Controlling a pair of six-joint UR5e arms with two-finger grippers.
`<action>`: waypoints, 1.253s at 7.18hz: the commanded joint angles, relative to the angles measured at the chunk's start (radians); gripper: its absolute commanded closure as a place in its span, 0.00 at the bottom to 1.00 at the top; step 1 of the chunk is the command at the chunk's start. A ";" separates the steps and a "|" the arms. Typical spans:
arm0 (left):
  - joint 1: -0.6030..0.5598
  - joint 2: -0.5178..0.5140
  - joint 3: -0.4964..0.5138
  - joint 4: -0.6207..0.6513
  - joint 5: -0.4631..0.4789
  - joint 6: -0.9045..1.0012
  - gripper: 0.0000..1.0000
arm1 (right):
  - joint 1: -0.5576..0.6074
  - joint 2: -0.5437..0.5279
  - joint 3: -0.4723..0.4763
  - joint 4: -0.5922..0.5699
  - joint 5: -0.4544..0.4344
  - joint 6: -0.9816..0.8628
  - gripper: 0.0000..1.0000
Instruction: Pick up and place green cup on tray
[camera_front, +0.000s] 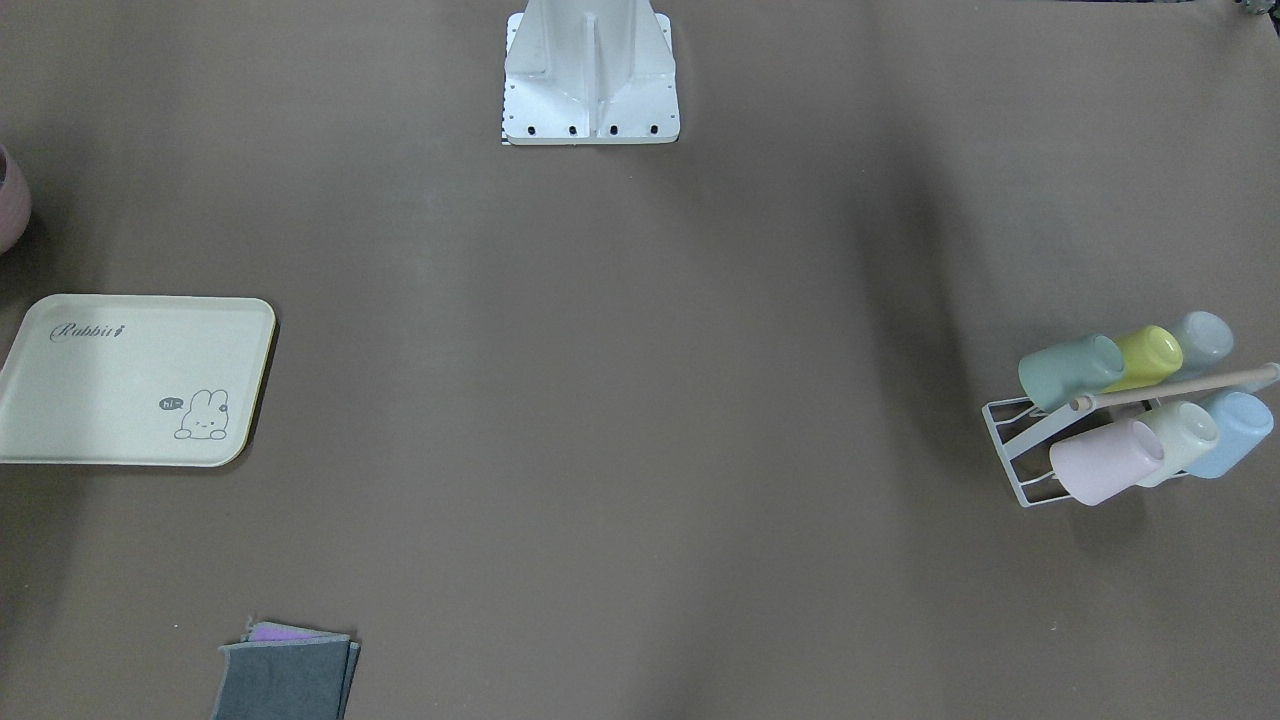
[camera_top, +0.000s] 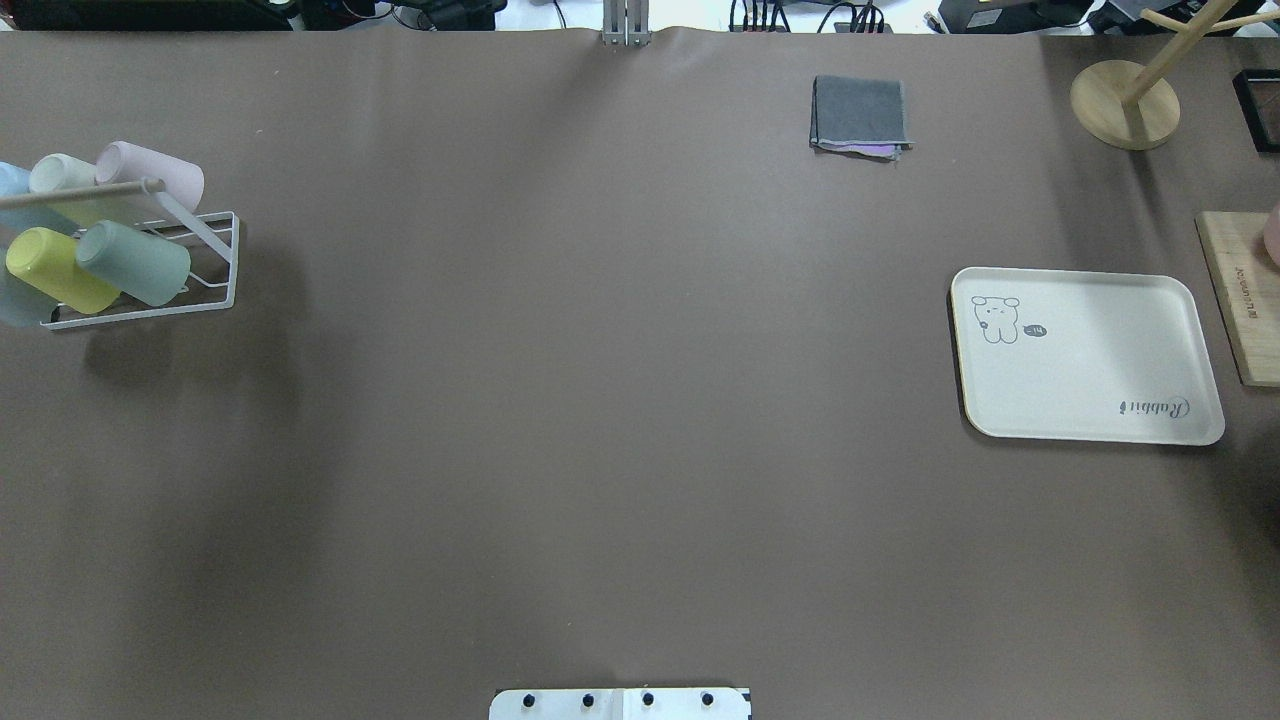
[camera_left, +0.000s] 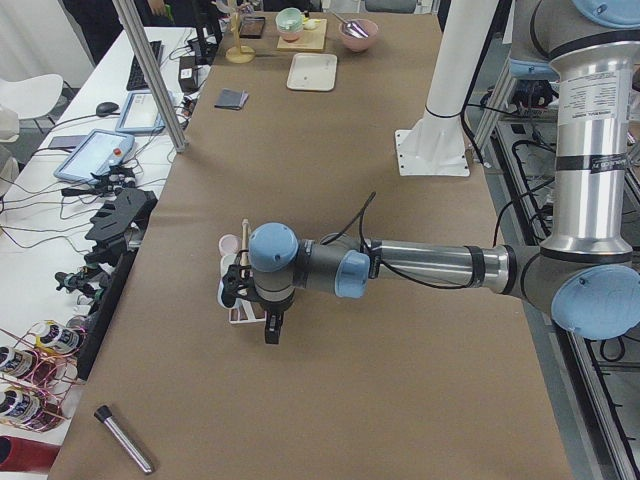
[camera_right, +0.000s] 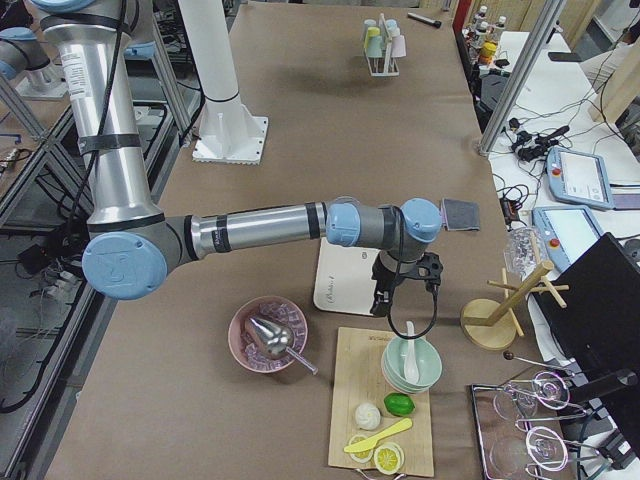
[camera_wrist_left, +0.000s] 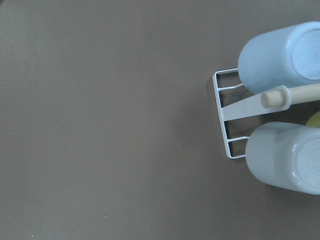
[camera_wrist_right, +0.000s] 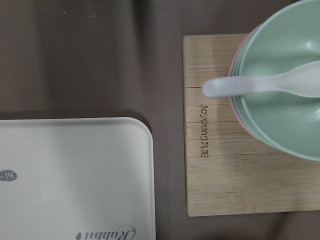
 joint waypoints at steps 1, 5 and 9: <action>0.017 -0.057 -0.218 0.240 0.050 -0.001 0.02 | -0.065 0.016 -0.028 0.055 -0.007 0.054 0.02; 0.294 -0.240 -0.338 0.411 0.149 -0.007 0.02 | -0.117 -0.005 -0.157 0.282 -0.040 0.202 0.04; 0.510 -0.379 -0.372 0.517 0.382 0.084 0.02 | -0.181 -0.039 -0.131 0.302 -0.034 0.334 0.04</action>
